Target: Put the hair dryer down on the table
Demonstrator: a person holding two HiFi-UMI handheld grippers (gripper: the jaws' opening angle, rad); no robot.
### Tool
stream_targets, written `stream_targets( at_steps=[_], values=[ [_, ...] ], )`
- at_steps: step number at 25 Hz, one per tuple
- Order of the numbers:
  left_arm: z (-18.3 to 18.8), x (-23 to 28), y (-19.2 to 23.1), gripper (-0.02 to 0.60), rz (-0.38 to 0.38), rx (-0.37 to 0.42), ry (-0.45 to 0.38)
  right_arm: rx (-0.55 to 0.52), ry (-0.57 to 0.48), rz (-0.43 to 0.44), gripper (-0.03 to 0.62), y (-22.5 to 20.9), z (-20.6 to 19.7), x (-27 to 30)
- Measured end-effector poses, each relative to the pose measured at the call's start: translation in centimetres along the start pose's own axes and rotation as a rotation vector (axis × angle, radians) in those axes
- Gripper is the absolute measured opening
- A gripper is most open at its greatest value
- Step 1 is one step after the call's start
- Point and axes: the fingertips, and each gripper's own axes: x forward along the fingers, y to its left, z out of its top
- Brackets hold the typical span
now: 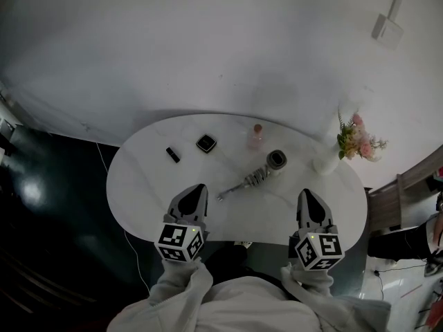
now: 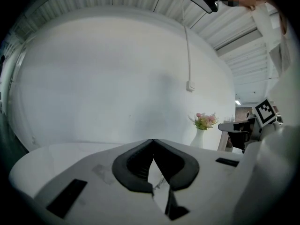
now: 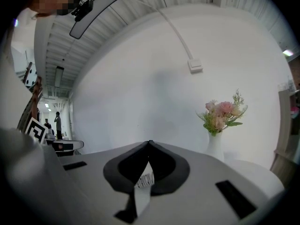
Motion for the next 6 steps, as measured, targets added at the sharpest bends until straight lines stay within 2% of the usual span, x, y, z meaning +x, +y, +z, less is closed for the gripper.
stream_targets(
  at_steps=[6],
  values=[
    [-0.13,0.44,-0.11,0.017,-0.012,0.000,0.013,-0.009,0.014,0.015,0.049,0.23,-0.14,0.45]
  ],
)
